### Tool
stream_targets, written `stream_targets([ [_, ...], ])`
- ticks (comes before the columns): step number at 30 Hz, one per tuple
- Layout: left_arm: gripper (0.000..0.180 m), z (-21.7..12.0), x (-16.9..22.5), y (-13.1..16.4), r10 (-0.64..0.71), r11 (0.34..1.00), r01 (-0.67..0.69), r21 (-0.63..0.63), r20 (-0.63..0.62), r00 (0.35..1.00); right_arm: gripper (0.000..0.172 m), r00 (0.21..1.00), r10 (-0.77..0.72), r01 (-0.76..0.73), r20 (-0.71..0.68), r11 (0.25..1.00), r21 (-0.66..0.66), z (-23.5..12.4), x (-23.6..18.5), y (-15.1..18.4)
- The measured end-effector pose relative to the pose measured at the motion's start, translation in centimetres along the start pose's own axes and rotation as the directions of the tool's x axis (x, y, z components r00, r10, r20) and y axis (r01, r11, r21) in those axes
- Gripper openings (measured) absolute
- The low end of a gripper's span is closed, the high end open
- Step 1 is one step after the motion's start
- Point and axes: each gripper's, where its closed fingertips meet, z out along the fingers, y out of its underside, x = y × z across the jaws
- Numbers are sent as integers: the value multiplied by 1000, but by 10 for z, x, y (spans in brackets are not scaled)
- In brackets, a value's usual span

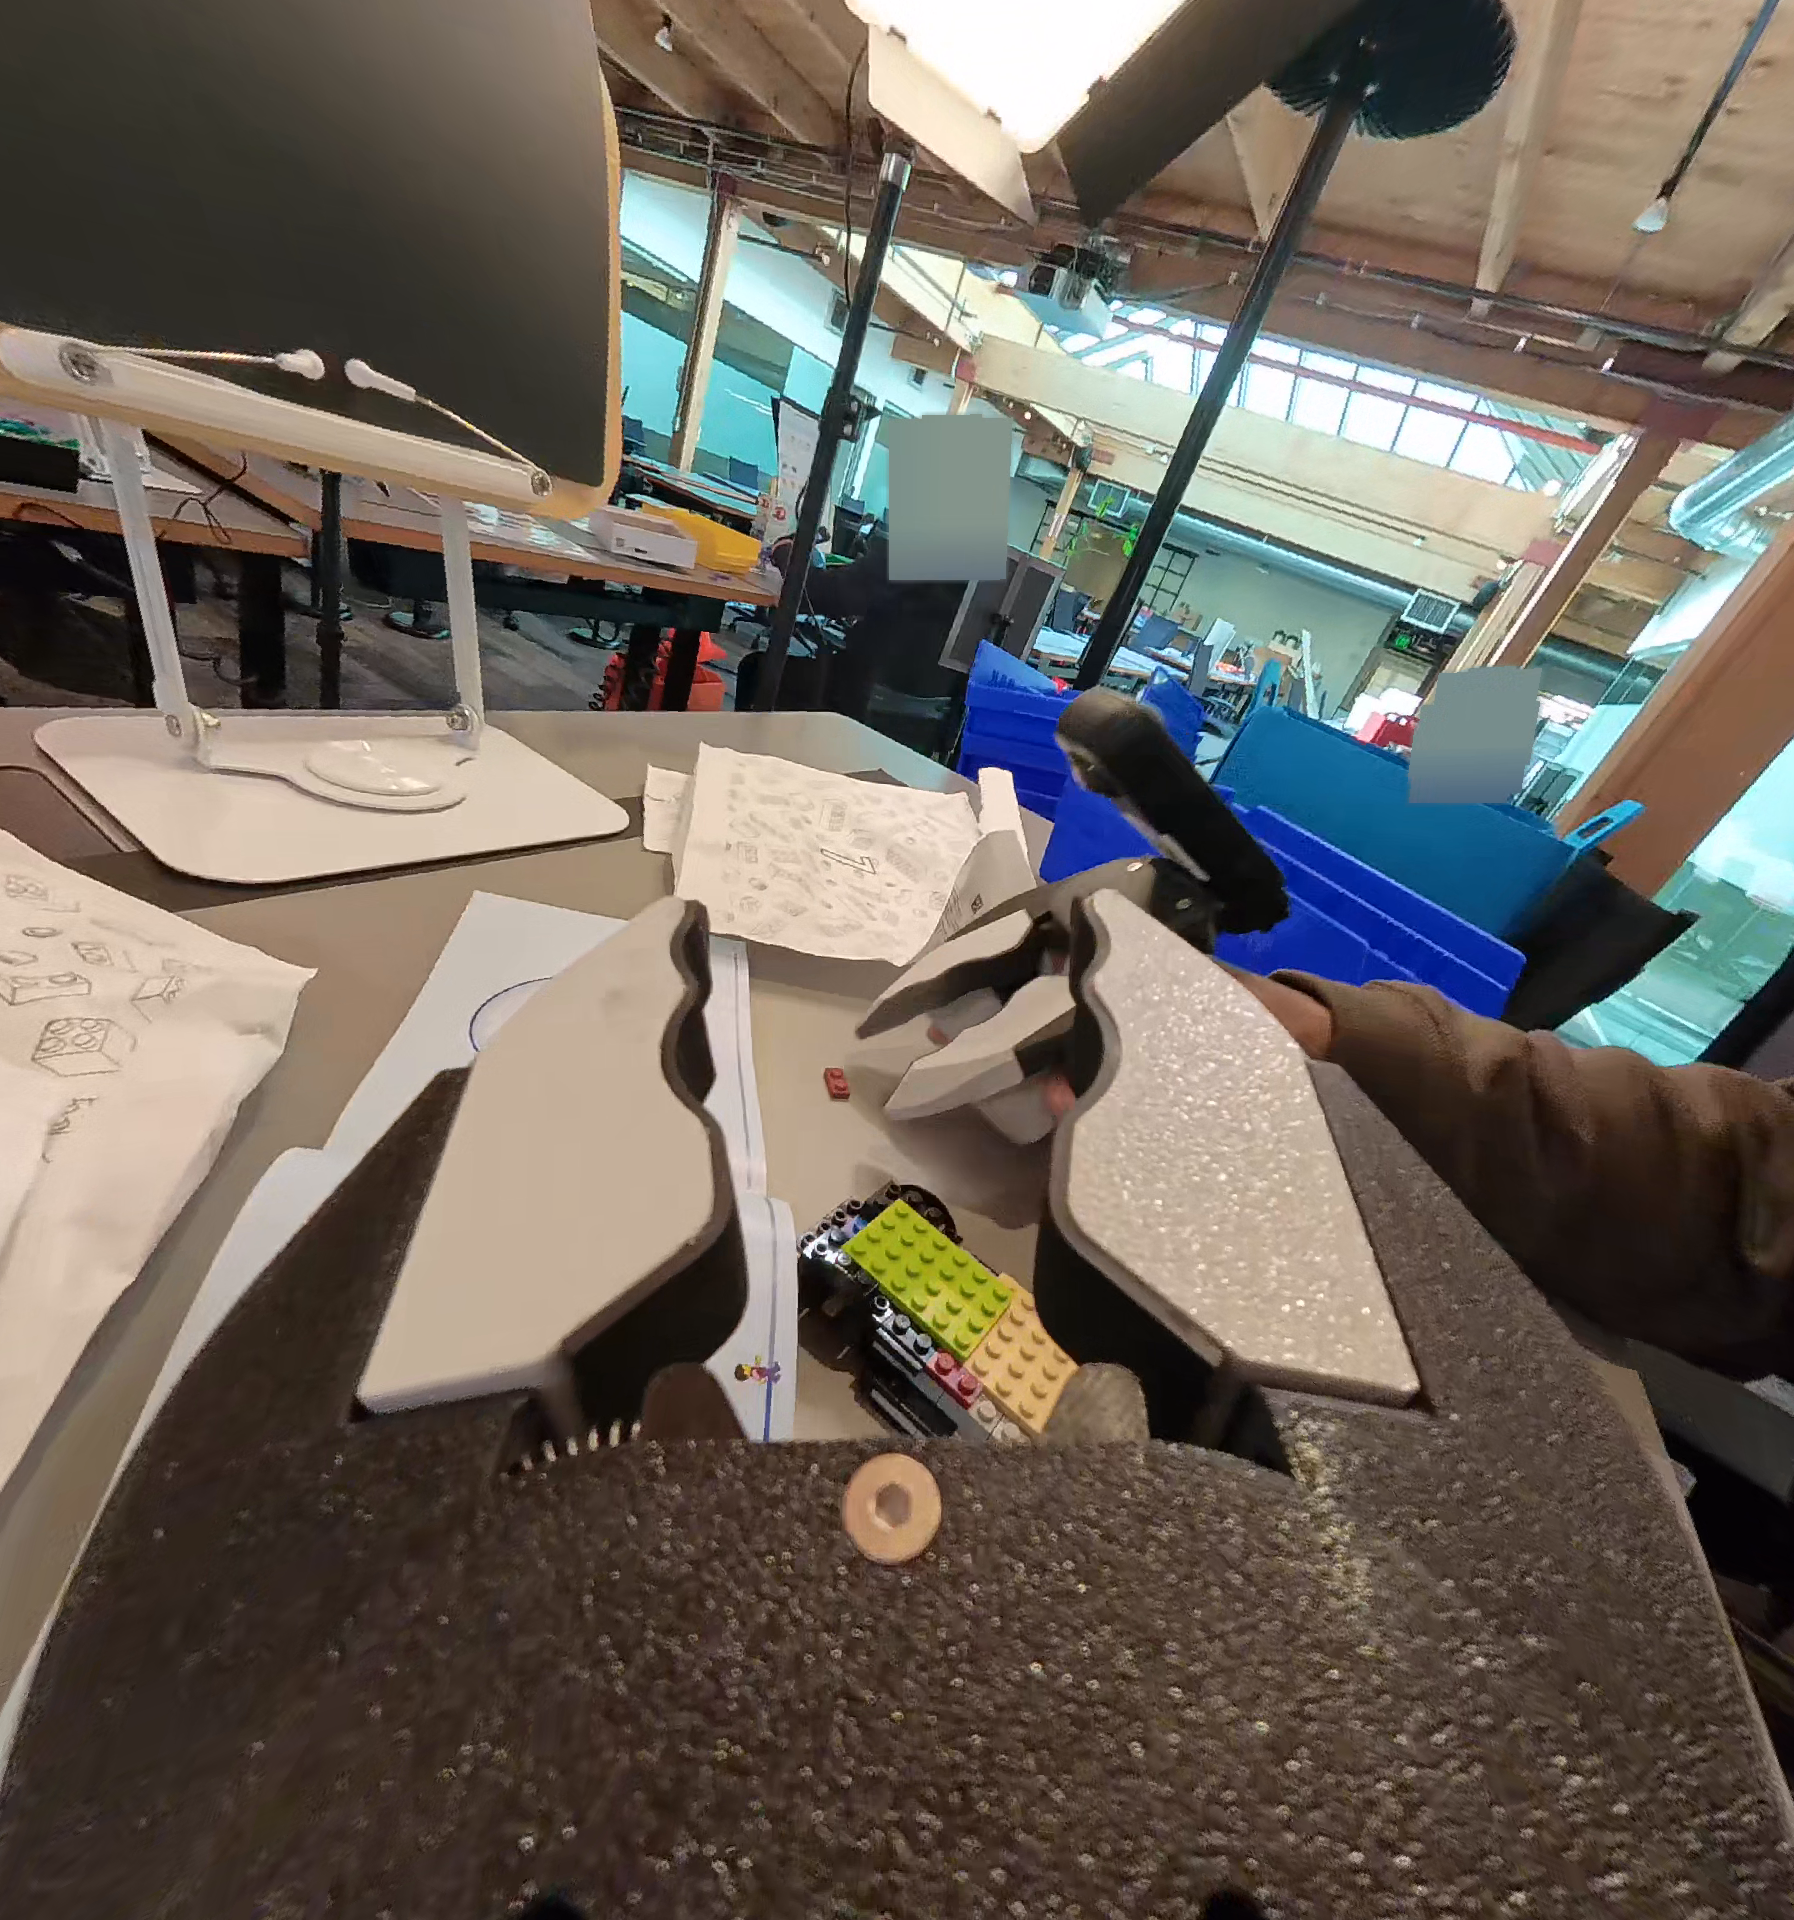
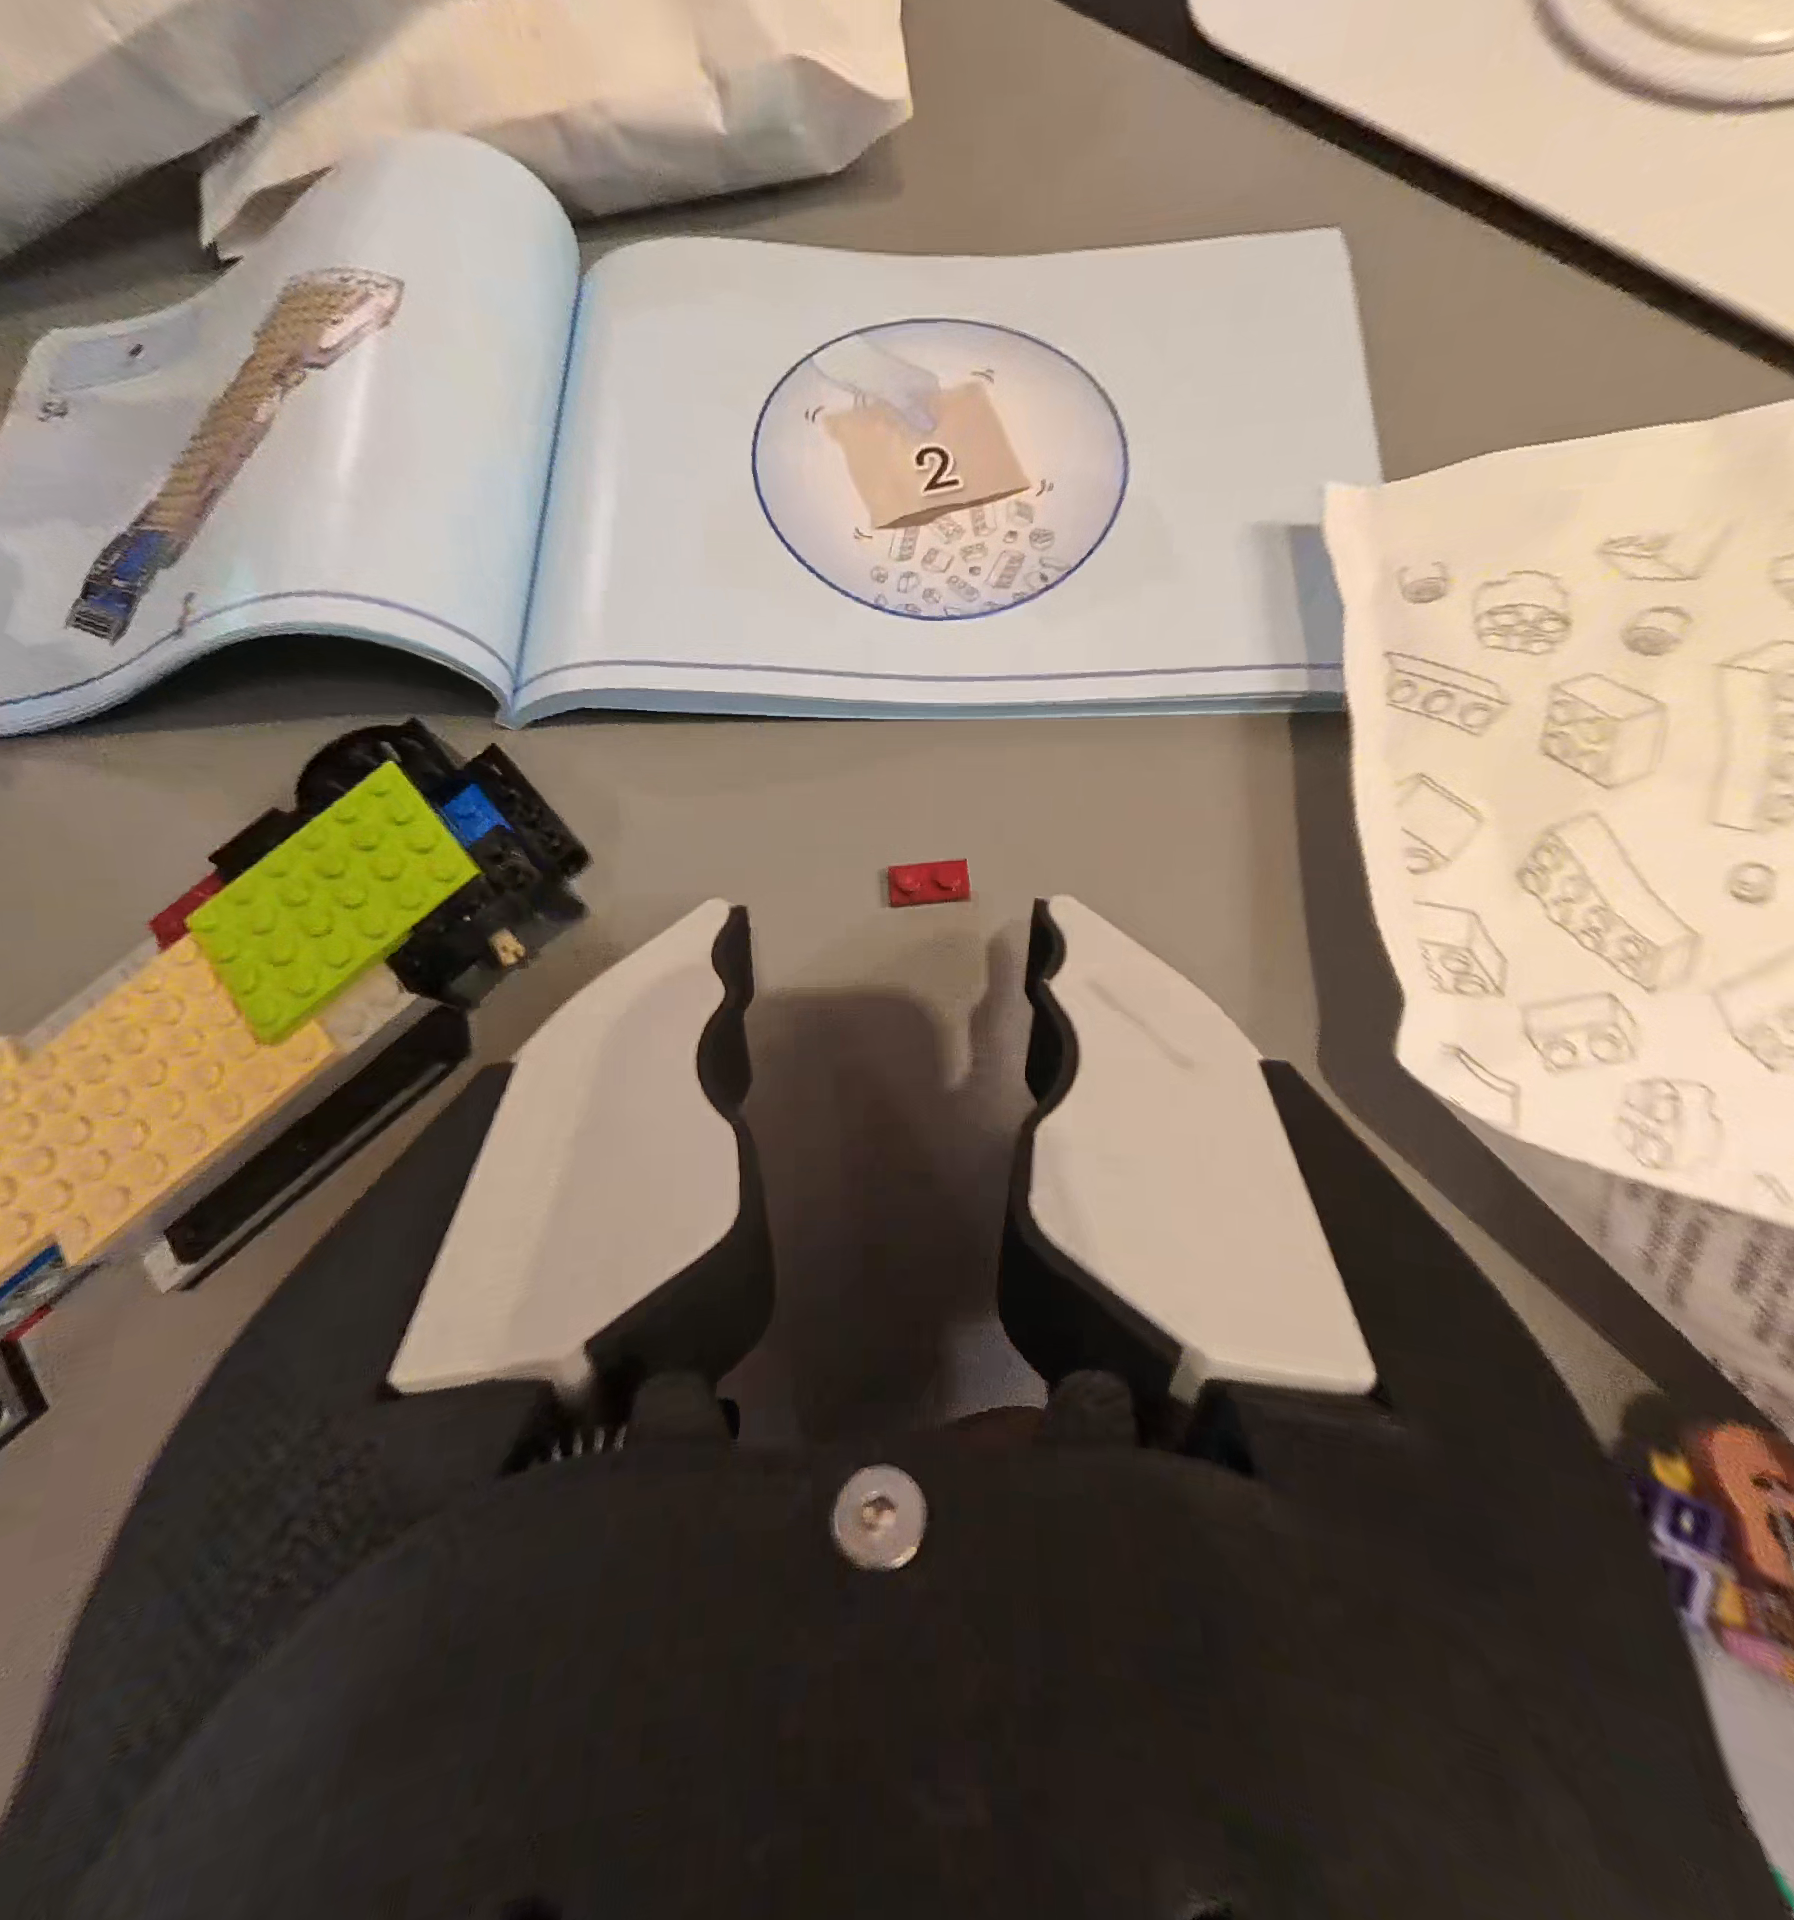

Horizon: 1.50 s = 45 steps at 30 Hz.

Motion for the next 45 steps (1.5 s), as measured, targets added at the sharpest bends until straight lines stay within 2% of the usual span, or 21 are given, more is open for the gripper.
stream_targets([
  [9,65,-1,7,-5,-86,996,88,28,-76,993,38,996,-77,73,-35,992,-104,18,7,3],
  [12,65,-1,7,-6,-112,993,116,37,-90,990,16,996,-88,83,-31,989,-122,17,6,4],
  [16,64,-1,7,-5,-114,992,118,42,-95,989,16,996,-87,83,-31,991,-102,11,4,7],
  [18,63,-1,7,-4,-109,993,113,39,-92,990,16,998,-66,64,-23,996,-54,-6,-2,3],
  [20,63,0,7,-2,-105,994,108,26,-88,991,15,997,-60,60,-39,998,15,-40,-9,-5],
  [23,63,2,9,3,-108,994,107,-14,-97,989,16,990,-42,59,-138,991,119,-115,-6,-13],
  [24,63,3,10,6,-107,994,104,-36,-96,990,16,973,-32,64,-230,989,133,-145,8,-13],
  [26,63,5,10,11,-100,993,94,-75,-84,991,16,872,3,82,-490,985,151,-218,56,-8],
  [28,63,7,12,15,-99,991,91,-101,-80,992,16,738,67,41,-672,989,144,-287,108,12],
  [30,63,8,14,16,-103,990,93,-110,-86,991,16,629,126,-49,-767,991,123,-338,153,47],
  [31,63,8,15,17,-103,989,93,-112,-88,991,16,592,146,-95,-793,989,112,-356,169,66],
  [33,63,9,16,19,-103,988,91,-125,-89,991,20,567,178,-182,-804,979,88,-373,188,101],
  [36,64,11,16,26,-104,983,87,-163,-95,990,32,618,172,-190,-767,980,67,-367,180,119],
  [40,64,13,26,46,-121,960,81,-268,-135,983,34,718,80,-48,-692,997,66,-335,134,92],
  [42,65,10,35,58,-106,941,51,-334,-148,983,34,800,27,31,-599,996,86,-308,97,70],
  [45,67,0,49,77,-78,909,8,-417,-151,985,35,918,-93,133,-385,988,79,-251,30,51],
])
